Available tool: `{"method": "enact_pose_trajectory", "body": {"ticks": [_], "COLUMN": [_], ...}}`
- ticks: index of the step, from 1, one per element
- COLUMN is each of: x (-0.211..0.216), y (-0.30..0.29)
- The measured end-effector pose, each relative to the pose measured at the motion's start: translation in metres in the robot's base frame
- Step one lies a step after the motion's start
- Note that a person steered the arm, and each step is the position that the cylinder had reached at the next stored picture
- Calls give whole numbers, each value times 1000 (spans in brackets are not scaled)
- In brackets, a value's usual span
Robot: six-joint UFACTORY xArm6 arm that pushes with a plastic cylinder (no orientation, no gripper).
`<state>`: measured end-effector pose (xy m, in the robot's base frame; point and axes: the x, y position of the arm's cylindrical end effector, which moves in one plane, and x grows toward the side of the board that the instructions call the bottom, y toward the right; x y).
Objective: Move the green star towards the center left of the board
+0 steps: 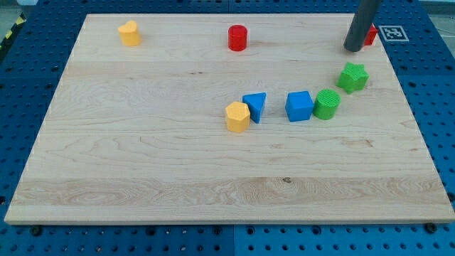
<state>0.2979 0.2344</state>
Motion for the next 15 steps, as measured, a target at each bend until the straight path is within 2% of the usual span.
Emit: {"method": "enact_pose_trajectory", "body": {"ticks": [2, 3, 4, 5, 6, 7, 9, 10, 11, 15], "x": [52, 56, 88, 104, 100, 97, 81, 45, 41, 80], "y": [8, 46, 50, 25, -38, -75, 23, 29, -11, -210]}}
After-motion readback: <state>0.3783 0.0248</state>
